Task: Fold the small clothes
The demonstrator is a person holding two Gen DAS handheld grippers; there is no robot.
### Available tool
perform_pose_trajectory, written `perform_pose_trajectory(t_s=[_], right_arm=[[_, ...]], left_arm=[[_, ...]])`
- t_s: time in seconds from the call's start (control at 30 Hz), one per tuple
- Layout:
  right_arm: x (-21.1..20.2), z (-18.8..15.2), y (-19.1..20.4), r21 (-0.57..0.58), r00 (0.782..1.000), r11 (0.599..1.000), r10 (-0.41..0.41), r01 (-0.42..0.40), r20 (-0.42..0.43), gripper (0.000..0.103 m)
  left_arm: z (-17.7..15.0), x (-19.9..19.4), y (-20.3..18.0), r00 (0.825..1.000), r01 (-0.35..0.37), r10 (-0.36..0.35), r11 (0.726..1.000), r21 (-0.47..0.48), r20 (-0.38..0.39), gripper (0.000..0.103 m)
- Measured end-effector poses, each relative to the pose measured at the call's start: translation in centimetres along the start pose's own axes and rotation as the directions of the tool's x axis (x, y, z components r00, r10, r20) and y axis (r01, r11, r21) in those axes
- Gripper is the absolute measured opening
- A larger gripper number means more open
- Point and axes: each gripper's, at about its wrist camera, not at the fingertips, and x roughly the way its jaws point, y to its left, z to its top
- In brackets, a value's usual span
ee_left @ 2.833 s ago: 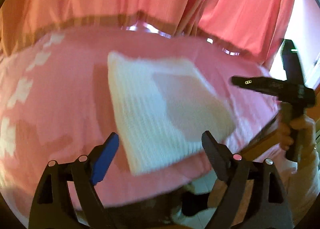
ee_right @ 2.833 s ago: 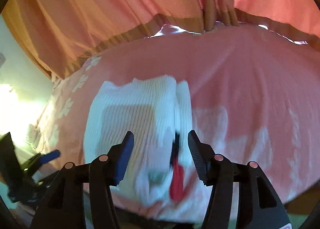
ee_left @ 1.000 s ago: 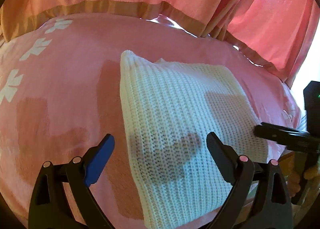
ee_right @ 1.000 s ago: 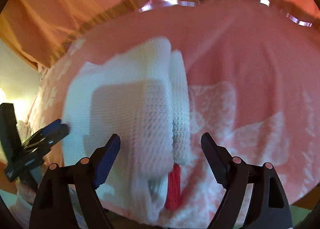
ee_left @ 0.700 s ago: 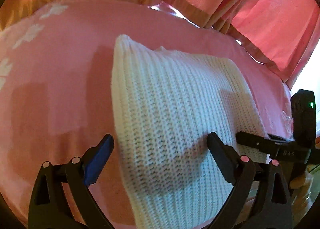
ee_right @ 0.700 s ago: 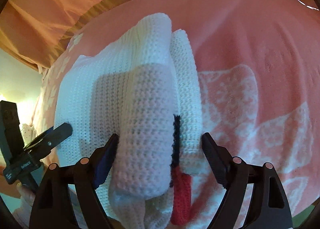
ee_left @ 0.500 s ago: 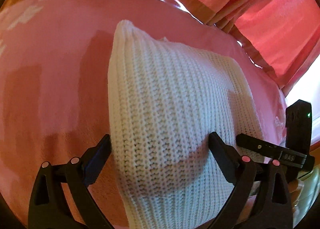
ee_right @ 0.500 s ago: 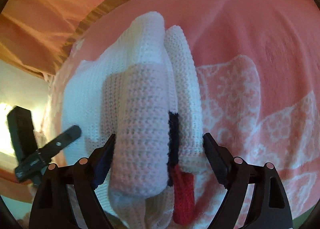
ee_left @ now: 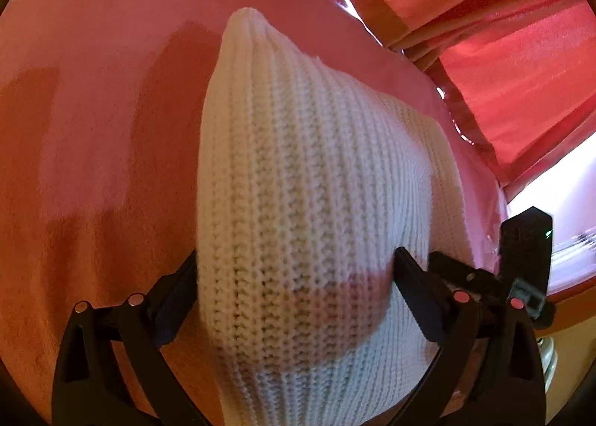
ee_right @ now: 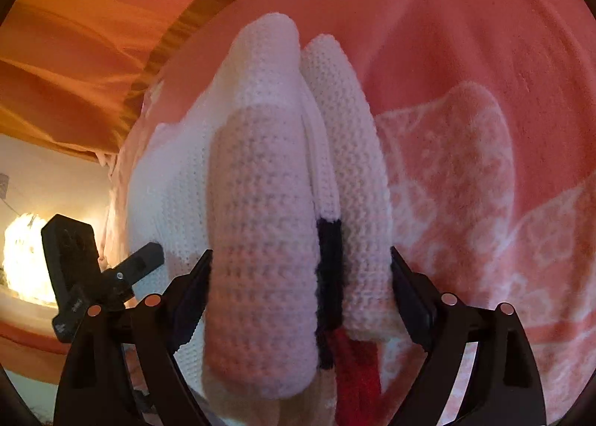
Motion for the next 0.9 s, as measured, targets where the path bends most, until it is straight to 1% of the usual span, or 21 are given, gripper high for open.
perform_pose_trajectory(t_s=[0.1, 0.13, 0.17, 0.2, 0.23, 0.27, 0.3, 0.33, 0.37, 0.4, 0.43, 0.47, 0.53, 0.6, 0.63, 0.7, 0.77, 0.83, 0.87, 0.9], right_arm=[[0.2, 0.0, 0.0, -0.008, 1.000, 1.000, -0.002, 0.002, 0.009, 0.088], [0.4, 0.0, 0.1, -0.007, 1.000, 1.000, -0.001, 0.001, 0.013, 0.084], [0.5, 0.0, 0.2, -0.010, 1.000, 1.000, -0.005, 0.005, 0.018, 0.072], [0.4, 0.0, 0.1, -0.015, 1.000, 1.000, 0.000, 0.000, 0.020, 0.067], [0.5, 0.0, 0.3, -0.011, 1.000, 1.000, 0.013, -0.013, 0.023, 0.056], [0.3, -0.1, 0.3, -0.005, 0.999, 1.000, 0.025, -0.025, 0.030, 0.048], [-0.1, -0.1, 0.5, -0.012, 0.999, 1.000, 0.027, -0.027, 0.039, 0.046], [-0.4, -0.2, 0.8, -0.022, 0.998, 1.000, 0.020, -0.019, 0.053, 0.042], [-0.7, -0.3, 1.3, -0.028, 0.998, 1.000, 0.016, -0.014, 0.068, 0.040], [-1.0, -0.3, 1.4, -0.031, 0.997, 0.999, 0.014, -0.011, 0.078, 0.039], [-1.5, -0.5, 1.7, -0.031, 0.995, 0.999, 0.014, -0.011, 0.095, 0.038], [-2.2, -0.6, 2.0, -0.032, 0.993, 0.999, 0.018, -0.015, 0.113, 0.037], [-3.9, -1.0, 2.7, -0.045, 0.987, 0.999, 0.029, -0.022, 0.156, 0.036], [-5.9, -1.6, 3.6, -0.055, 0.979, 0.998, 0.023, -0.012, 0.202, 0.036], [-7.2, -2.0, 3.8, -0.054, 0.973, 0.998, 0.021, -0.009, 0.228, 0.036], [-10.4, -2.9, 4.1, -0.050, 0.959, 0.999, 0.021, -0.007, 0.283, 0.036], [-13.4, -3.6, 4.4, -0.050, 0.941, 0.999, 0.036, -0.020, 0.337, 0.036], [-17.4, -4.5, 5.3, -0.066, 0.912, 0.998, 0.041, -0.015, 0.408, 0.036], [-19.9, -5.0, 6.3, -0.085, 0.890, 0.996, 0.047, -0.009, 0.453, 0.036], [-21.5, -5.4, 7.0, -0.101, 0.874, 0.995, 0.053, -0.005, 0.483, 0.036]], left_arm=[[-0.1, 0.1, -0.3, 1.000, -0.009, 0.009, 1.000, 0.021, 0.010, 0.097], [-0.1, 0.2, -0.5, 1.000, -0.015, 0.014, 0.999, 0.032, 0.013, 0.097], [-0.2, 0.3, -0.9, 1.000, -0.020, 0.020, 0.998, 0.055, 0.013, 0.097], [-0.1, 0.5, -1.3, 1.000, -0.021, 0.020, 0.997, 0.073, 0.009, 0.096], [-0.1, 0.7, -1.6, 1.000, -0.025, 0.025, 0.995, 0.094, 0.007, 0.093], [-0.1, 0.6, -1.9, 0.999, -0.037, 0.036, 0.994, 0.107, 0.013, 0.089], [-0.2, 0.6, -2.4, 0.999, -0.046, 0.044, 0.991, 0.127, 0.019, 0.087], [-0.2, 0.4, -2.9, 0.998, -0.058, 0.055, 0.988, 0.145, 0.024, 0.080], [-0.2, 0.3, -3.5, 0.998, -0.068, 0.064, 0.984, 0.167, 0.029, 0.070], [-0.3, -0.1, -4.4, 0.996, -0.085, 0.079, 0.976, 0.200, 0.037, 0.065], [-0.3, -0.4, -5.0, 0.995, -0.092, 0.085, 0.972, 0.217, 0.044, 0.057], [-0.3, -0.8, -5.6, 0.995, -0.093, 0.084, 0.968, 0.233, 0.051, 0.053], [-0.4, -2.1, -7.5, 0.994, -0.089, 0.071, 0.957, 0.274, 0.078, 0.049], [-0.6, -3.3, -9.2, 0.996, -0.058, 0.034, 0.950, 0.308, 0.081, 0.048], [-0.8, -3.8, -10.2, 0.997, -0.040, 0.015, 0.946, 0.321, 0.080, 0.048], [-1.2, -5.4, -12.7, 0.995, -0.027, -0.010, 0.929, 0.369, 0.097, 0.048], [-1.6, -7.5, -15.7, 0.991, -0.019, -0.041, 0.901, 0.433, 0.128, 0.048], [-1.9, -9.3, -18.2, 0.985, 0.003, -0.084, 0.881, 0.473, 0.149, 0.048], [-2.0, -10.5, -19.2, 0.981, 0.016, -0.108, 0.871, 0.491, 0.159, 0.048], [-2.0, -12.1, -20.7, 0.975, 0.030, -0.139, 0.856, 0.515, 0.174, 0.048]])
